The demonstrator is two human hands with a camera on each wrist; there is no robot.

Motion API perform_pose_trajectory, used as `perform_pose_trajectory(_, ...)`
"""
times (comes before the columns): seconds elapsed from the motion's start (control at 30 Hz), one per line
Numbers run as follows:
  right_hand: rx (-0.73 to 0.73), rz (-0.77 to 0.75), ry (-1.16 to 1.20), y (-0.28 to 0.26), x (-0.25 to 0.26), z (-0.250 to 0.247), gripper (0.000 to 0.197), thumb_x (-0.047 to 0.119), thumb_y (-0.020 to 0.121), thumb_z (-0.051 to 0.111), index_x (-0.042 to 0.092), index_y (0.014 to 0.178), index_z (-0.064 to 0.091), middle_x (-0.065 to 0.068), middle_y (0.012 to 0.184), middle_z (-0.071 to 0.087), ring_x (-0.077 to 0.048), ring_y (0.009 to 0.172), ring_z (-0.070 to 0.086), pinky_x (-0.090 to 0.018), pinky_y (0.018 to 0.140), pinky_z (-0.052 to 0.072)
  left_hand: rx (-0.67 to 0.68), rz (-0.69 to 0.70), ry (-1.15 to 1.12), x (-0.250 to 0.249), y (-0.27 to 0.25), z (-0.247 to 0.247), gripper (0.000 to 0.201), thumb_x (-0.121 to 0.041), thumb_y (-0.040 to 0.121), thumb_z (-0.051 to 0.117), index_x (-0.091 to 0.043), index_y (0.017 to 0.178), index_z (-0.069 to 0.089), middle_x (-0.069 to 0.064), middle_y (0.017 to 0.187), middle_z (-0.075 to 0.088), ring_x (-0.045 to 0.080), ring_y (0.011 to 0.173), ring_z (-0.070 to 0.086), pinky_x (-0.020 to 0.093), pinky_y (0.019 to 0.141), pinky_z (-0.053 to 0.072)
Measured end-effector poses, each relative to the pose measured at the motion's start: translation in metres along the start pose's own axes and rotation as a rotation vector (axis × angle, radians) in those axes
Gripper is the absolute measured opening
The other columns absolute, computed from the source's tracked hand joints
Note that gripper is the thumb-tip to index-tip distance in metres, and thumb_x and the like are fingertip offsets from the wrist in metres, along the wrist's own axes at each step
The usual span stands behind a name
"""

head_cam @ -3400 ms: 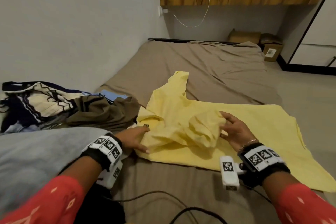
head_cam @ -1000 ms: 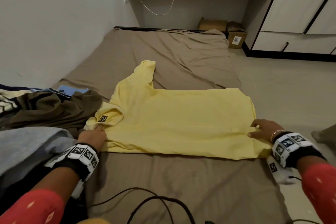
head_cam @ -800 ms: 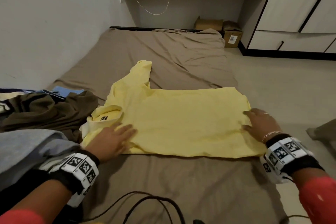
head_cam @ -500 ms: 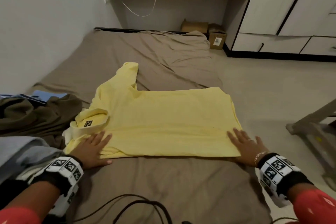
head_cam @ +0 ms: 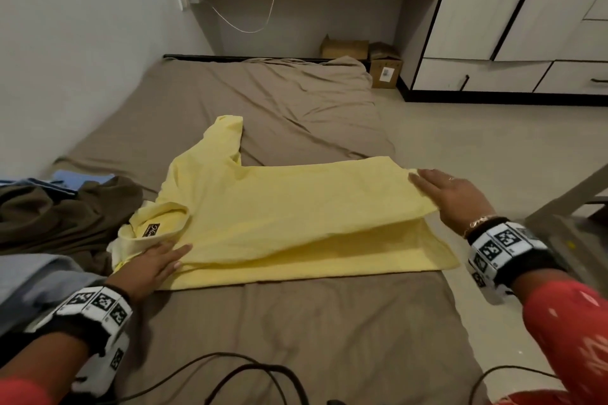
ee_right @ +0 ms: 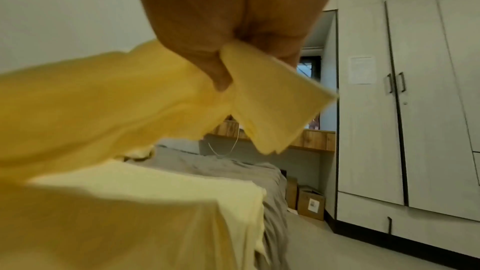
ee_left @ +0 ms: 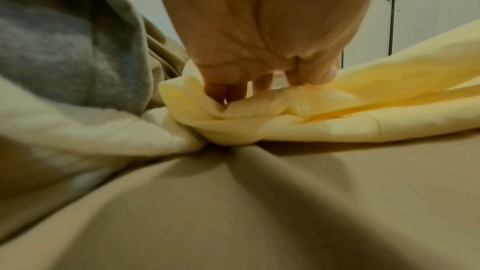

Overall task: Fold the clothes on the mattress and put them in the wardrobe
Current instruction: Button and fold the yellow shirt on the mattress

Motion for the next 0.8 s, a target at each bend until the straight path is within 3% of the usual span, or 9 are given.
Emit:
perform_pose_trajectory(0.07, 0.118, -0.082, -0.13, -0.008, 0.01, 0.024, 0.092, -0.015, 0.056, 0.069, 0.009, 0.14, 0.038, -0.023, 0.136, 0.047, -0.04, 0.117, 0.053, -0.048, 0.08, 0.051, 0.008, 0.008, 0.066, 0.001, -0.002, 0.002, 0.097, -0.077, 0.076, 0.013, -0.013, 0.145, -0.008, 0.009, 0.156, 0.011, 0.022, 0.144, 0.015, 0.027, 0.113, 0.016)
perform_pose_trajectory(0.17, 0.485, -0.102, -0.278, -0.041, 0.018, 0.081, 0.089, 0.006, 0.086, 0.049, 0.018, 0.146, -0.015, -0.012, 0.155, -0.012, -0.027, 0.145, 0.002, -0.045, 0.112, 0.018, 0.023, 0.017, 0.2, 0.001, -0.003, 0.007, 0.136, -0.098, 0.035, -0.005, -0.017, 0.143, -0.018, 0.004, 0.157, -0.003, 0.024, 0.144, 0.009, 0.032, 0.115, 0.015)
perform_pose_trajectory(0.27, 0.562, -0.031, -0.17, -0.054, 0.02, 0.091, 0.09, 0.035, 0.084, 0.043, 0.022, 0.144, -0.023, -0.007, 0.152, -0.026, -0.024, 0.144, -0.01, -0.042, 0.115, 0.002, -0.01, 0.084, 0.231, -0.001, -0.007, 0.01, 0.095, -0.072, 0.063, 0.023, -0.042, 0.137, -0.03, 0.003, 0.153, -0.009, 0.03, 0.143, 0.015, 0.044, 0.113, 0.024)
perform_pose_trajectory(0.33, 0.489, -0.077, -0.103, -0.052, 0.029, 0.09, 0.089, 0.051, 0.071, 0.018, 0.023, 0.14, -0.029, -0.007, 0.147, -0.03, -0.024, 0.144, -0.009, -0.036, 0.113, -0.005, -0.026, 0.095, 0.2, -0.007, -0.007, 0.009, 0.096, -0.037, 0.071, 0.048, -0.042, 0.143, -0.014, 0.0, 0.152, -0.001, 0.032, 0.141, 0.023, 0.051, 0.105, 0.035)
perform_pose_trajectory(0.43, 0.459, -0.138, -0.139, -0.047, 0.052, 0.092, 0.093, 0.053, 0.062, 0.005, 0.016, 0.141, -0.025, -0.011, 0.149, -0.025, -0.025, 0.145, -0.005, -0.038, 0.115, -0.001, -0.041, 0.012, 0.319, -0.019, -0.011, 0.011, 0.08, -0.006, 0.09, 0.041, -0.018, 0.147, -0.013, -0.004, 0.152, -0.018, 0.021, 0.146, 0.002, 0.047, 0.111, 0.022)
perform_pose_trajectory(0.5, 0.398, -0.117, -0.196, -0.043, 0.059, 0.091, 0.085, 0.039, 0.081, 0.033, 0.017, 0.146, -0.016, -0.017, 0.153, -0.009, -0.03, 0.143, 0.013, -0.043, 0.113, 0.017, -0.015, -0.01, 0.354, -0.021, -0.009, 0.013, 0.073, -0.003, 0.095, 0.032, -0.021, 0.147, -0.017, -0.003, 0.154, -0.02, 0.018, 0.146, -0.004, 0.047, 0.112, 0.016)
perform_pose_trajectory(0.6, 0.367, -0.12, -0.163, -0.034, 0.048, 0.096, 0.125, 0.008, 0.029, 0.085, 0.015, 0.14, 0.028, -0.025, 0.118, 0.061, -0.03, 0.095, 0.068, -0.034, 0.069, 0.056, 0.072, -0.011, 0.427, -0.02, -0.01, 0.013, 0.072, 0.0, 0.096, 0.027, -0.027, 0.146, -0.018, -0.002, 0.156, -0.018, 0.02, 0.146, -0.003, 0.048, 0.114, 0.015)
perform_pose_trajectory(0.7, 0.273, -0.187, -0.117, -0.039, 0.037, 0.101, 0.123, 0.008, 0.008, 0.088, 0.017, 0.122, 0.044, -0.015, 0.094, 0.072, -0.021, 0.072, 0.072, -0.024, 0.051, 0.053, 0.111, -0.002, 0.496, -0.025, -0.02, 0.006, 0.071, 0.0, 0.097, 0.026, -0.028, 0.146, -0.017, 0.0, 0.156, -0.017, 0.023, 0.146, 0.001, 0.047, 0.113, 0.018)
perform_pose_trajectory(0.8, 0.304, -0.19, -0.089, -0.062, 0.044, 0.105, 0.142, 0.011, 0.01, 0.089, 0.017, 0.14, 0.032, -0.012, 0.103, 0.071, -0.018, 0.078, 0.072, -0.021, 0.053, 0.053, 0.15, 0.01, 0.584, -0.028, -0.034, 0.012, 0.068, -0.001, 0.098, 0.024, -0.025, 0.147, -0.016, 0.004, 0.157, -0.015, 0.026, 0.145, 0.004, 0.047, 0.111, 0.02)
Point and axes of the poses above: each hand's wrist, its own y-axis towards the middle knuckle, its own z-axis out of the palm, x = y × z, the point moved 5 cm from there along y, towards the middle knuckle
